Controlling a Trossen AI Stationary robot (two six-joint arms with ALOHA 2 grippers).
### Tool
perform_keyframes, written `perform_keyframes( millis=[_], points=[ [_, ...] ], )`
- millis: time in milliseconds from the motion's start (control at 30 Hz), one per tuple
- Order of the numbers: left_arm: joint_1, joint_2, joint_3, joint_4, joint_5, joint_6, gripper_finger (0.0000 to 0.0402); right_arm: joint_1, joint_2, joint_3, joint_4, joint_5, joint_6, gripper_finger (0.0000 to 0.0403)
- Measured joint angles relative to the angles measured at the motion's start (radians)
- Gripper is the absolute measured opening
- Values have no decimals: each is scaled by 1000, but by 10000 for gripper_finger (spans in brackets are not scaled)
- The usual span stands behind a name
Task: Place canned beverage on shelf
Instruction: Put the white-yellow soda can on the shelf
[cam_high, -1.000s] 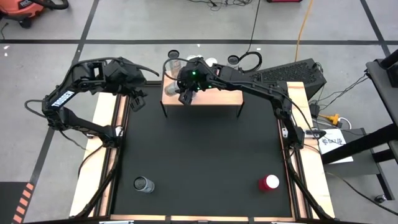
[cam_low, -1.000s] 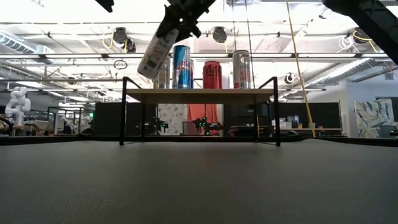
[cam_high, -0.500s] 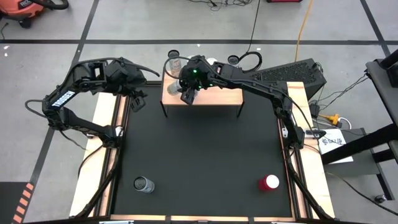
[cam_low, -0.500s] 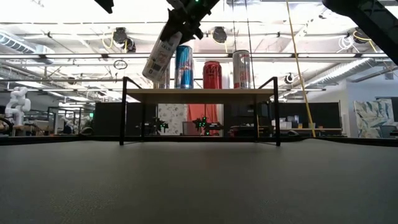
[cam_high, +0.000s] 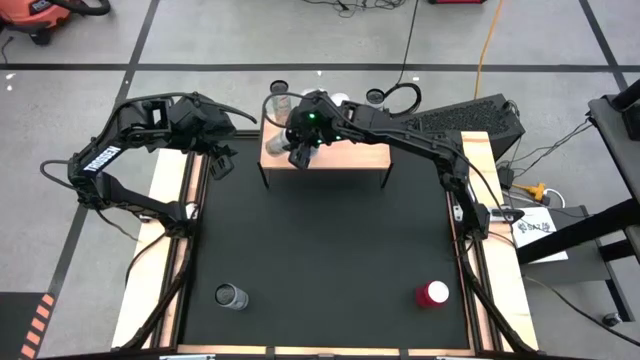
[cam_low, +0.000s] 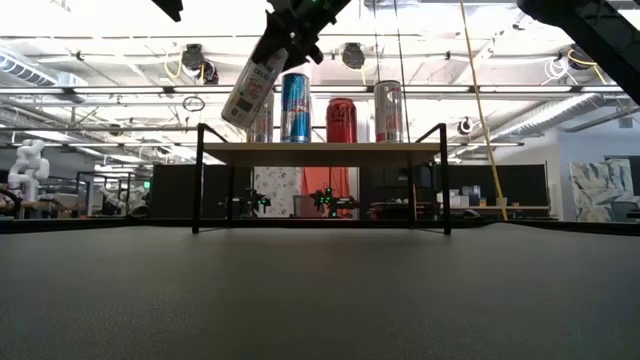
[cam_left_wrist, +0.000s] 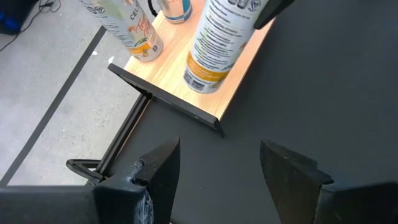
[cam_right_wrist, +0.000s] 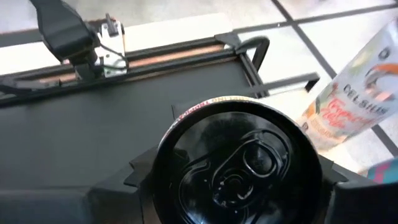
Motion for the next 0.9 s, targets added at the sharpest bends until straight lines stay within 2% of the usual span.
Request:
perform_keyframes(
  millis=[200,400,633,900],
  points=[
    [0,0,0,0,0,-2,216,2,5,0,-16,2,0,224],
    [0,0,0,0,0,-3,216,3,6,1,-38,4,0,244],
    [0,0,0,0,1,-3,216,3,9,2,-34,4,-7,249],
    [0,0,0,0,1,-3,216,2,17,2,31,3,-15,250]
  ],
)
